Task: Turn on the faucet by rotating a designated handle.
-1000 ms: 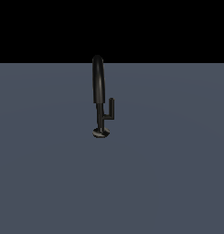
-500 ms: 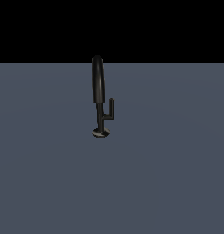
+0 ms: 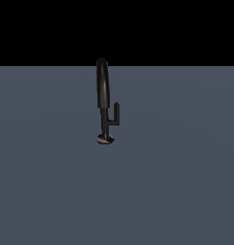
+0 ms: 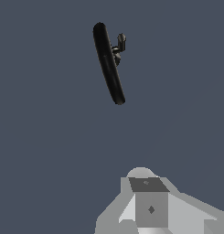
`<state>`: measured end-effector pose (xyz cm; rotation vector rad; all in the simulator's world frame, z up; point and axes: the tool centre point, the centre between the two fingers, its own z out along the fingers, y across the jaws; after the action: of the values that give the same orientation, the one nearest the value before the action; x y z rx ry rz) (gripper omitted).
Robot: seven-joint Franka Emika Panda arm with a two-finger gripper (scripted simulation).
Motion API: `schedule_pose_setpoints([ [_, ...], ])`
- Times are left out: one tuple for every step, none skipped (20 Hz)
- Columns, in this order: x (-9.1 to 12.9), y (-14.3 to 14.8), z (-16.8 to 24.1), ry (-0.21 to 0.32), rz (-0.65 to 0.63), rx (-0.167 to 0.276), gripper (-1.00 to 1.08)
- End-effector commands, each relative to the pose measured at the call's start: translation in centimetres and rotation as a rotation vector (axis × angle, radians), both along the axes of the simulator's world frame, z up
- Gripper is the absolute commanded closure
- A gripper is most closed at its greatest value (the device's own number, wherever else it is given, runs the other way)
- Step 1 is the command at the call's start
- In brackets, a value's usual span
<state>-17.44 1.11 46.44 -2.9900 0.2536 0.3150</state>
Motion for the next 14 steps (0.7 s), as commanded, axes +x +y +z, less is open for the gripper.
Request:
schedule_pose_setpoints([
  [1.4,0.1,-0.6,0.037,-0.036,0.032,1.08],
  [2.0,0.1,-0.8,0.052,-0.050,0.045,1.08],
  [2.5,0.1,-1.1,0.067,-0.065,0.058,1.08],
  [3.1,0.1,-1.3,0.082,-0.079,0.072,1.08],
  [3.6,0.1,-1.6,0.097,-0.094,0.085,1.08],
  [4.2,0.1,-1.9,0.112,-0.108,0.098,1.08],
  [4.8,0.1,-2.1,0.127,-0.123,0.112,1.08],
  [5.3,0.0,-2.4,0.142,-0.138,0.126,1.08],
  [5.9,0.0,-2.7,0.158,-0.153,0.139,1.08],
  [6.4,0.0,-3.1,0.173,-0.167,0.153,1.08],
  [7.0,0.0,-3.4,0.189,-0.183,0.167,1.08],
  [7.5,-0.1,-3.7,0.204,-0.198,0.181,1.08],
  [8.0,-0.1,-4.1,0.220,-0.213,0.195,1.08],
  [8.6,-0.1,-4.4,0.236,-0.228,0.209,1.08],
])
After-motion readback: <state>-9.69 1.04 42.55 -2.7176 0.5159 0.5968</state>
